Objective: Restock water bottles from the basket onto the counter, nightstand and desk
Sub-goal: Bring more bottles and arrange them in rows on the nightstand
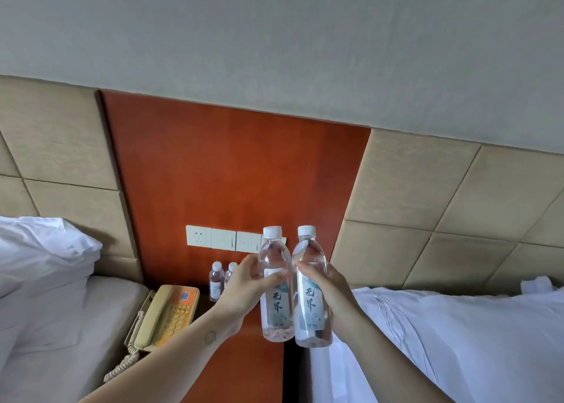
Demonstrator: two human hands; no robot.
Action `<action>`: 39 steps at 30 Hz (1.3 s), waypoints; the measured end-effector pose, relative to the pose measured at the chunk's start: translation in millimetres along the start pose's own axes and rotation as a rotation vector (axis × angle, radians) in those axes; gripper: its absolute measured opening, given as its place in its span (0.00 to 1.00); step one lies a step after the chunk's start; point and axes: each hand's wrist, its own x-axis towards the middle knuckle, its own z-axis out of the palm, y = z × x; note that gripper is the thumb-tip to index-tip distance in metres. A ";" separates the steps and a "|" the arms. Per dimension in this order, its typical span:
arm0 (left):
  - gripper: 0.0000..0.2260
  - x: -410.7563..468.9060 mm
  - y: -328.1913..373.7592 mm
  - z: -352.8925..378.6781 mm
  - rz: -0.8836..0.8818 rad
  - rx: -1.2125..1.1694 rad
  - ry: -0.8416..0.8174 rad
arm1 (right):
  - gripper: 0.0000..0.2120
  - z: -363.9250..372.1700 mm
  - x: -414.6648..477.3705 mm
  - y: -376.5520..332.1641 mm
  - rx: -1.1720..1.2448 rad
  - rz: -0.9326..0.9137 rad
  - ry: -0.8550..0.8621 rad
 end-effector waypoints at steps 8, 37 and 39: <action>0.24 56.4 -91.6 -28.4 -0.005 0.069 0.053 | 0.23 9.8 74.2 89.8 -0.030 0.016 -0.054; 0.26 226.7 -448.0 -99.7 0.233 0.346 0.304 | 0.32 28.1 311.1 429.0 -0.223 -0.319 -0.022; 0.27 225.4 -467.7 -105.7 0.150 0.473 0.297 | 0.35 22.5 308.8 450.1 -0.367 -0.295 -0.012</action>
